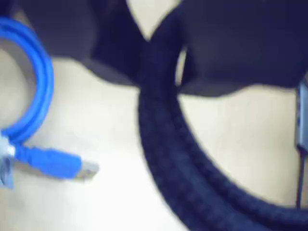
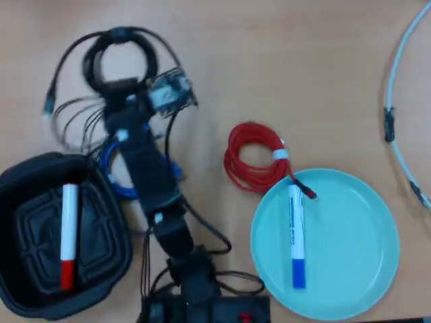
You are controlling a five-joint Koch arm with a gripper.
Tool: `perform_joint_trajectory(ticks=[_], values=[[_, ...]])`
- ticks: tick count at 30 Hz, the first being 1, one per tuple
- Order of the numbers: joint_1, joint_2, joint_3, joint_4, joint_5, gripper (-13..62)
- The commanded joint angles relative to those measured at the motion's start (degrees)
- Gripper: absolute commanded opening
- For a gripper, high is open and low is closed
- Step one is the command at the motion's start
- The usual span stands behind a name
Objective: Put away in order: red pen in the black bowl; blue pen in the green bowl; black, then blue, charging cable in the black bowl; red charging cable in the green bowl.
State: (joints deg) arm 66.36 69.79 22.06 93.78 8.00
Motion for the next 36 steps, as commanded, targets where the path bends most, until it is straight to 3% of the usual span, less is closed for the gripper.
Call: perform_joint_trajectory(ticks=[1,16,20,36], values=[[-5.3,9.1,-7.0,4.3,-1.9,-6.3],[-31.8,9.8,-1.6,5.8,9.0,-6.3],[-35.0,9.9,6.3,5.2,13.2,-6.2],[-41.9,9.9,14.1,4.3,23.4,-6.2]])
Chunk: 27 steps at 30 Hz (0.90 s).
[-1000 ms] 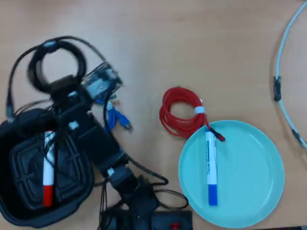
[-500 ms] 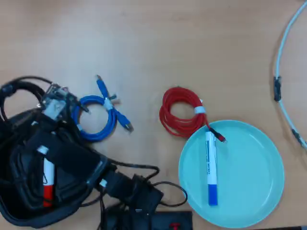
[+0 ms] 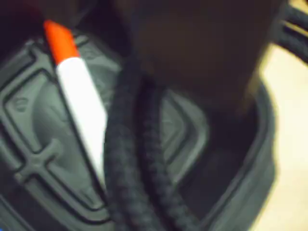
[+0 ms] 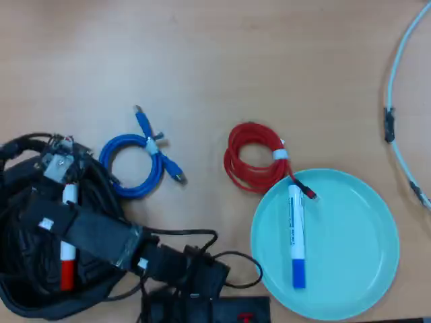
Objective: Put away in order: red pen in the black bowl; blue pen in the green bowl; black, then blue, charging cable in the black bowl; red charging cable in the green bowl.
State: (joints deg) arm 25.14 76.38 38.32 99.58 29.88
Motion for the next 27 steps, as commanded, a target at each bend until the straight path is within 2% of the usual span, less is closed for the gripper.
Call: perform_joint_trajectory(ticks=[1,9,20,27], values=[[-0.8,3.3,-1.1,-1.6,1.5,-6.2],[-1.8,3.8,11.7,-12.0,1.1,-6.2],[-6.7,9.9,30.8,-27.3,1.8,-6.2],[-9.1,18.4,50.4,-41.7,5.0,-6.3]])
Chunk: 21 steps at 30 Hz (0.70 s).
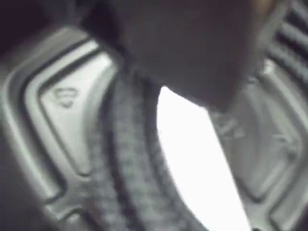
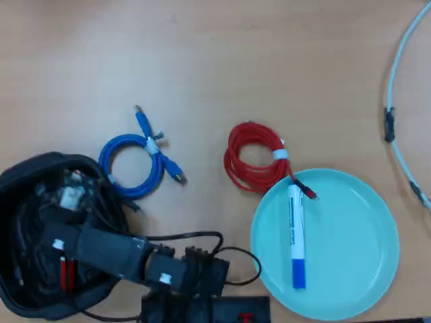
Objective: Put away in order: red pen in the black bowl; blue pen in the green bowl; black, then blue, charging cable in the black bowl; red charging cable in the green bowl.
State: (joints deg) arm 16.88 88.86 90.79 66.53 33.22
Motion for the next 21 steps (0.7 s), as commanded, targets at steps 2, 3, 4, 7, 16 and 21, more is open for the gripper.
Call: perform_joint_trajectory(ticks=[2,3,4,7,16,21], values=[[-1.2,7.6,2.5,-12.3,2.0,-6.3],[-1.4,8.0,4.3,-13.8,2.2,-6.3],[-1.5,8.3,5.9,-14.9,2.4,-6.4],[-1.8,8.8,10.4,-16.7,2.5,-6.4],[-1.9,8.7,21.9,-22.9,2.5,-6.3],[-2.0,8.4,22.2,-22.6,2.5,-6.5]])
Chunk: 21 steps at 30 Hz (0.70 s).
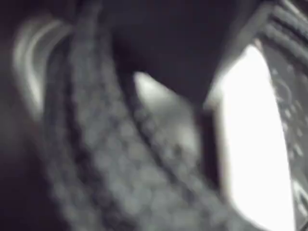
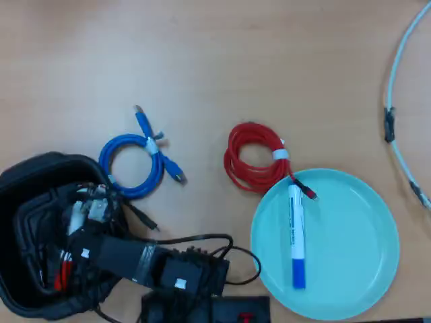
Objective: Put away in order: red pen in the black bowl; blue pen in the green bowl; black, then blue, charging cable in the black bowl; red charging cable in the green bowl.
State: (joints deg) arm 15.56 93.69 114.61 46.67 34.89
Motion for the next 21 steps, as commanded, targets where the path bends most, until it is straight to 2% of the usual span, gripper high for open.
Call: perform_joint_trajectory(ticks=[1,6,8,10,14,16,19,21], values=[[-0.7,3.6,-1.5,-2.7,0.7,-6.4],[-1.2,3.7,-1.5,-2.6,-2.5,-5.0],[-2.3,3.7,-1.8,-2.1,-6.7,-0.4],[-2.7,3.7,-2.1,-0.2,-9.0,9.6],[-2.8,3.6,-5.2,7.5,-9.1,35.6],[-2.9,3.6,-7.8,11.8,-9.2,46.2],[-2.8,3.6,-11.2,17.0,-9.5,55.7],[-2.8,3.8,-13.8,20.4,-9.4,57.3]])
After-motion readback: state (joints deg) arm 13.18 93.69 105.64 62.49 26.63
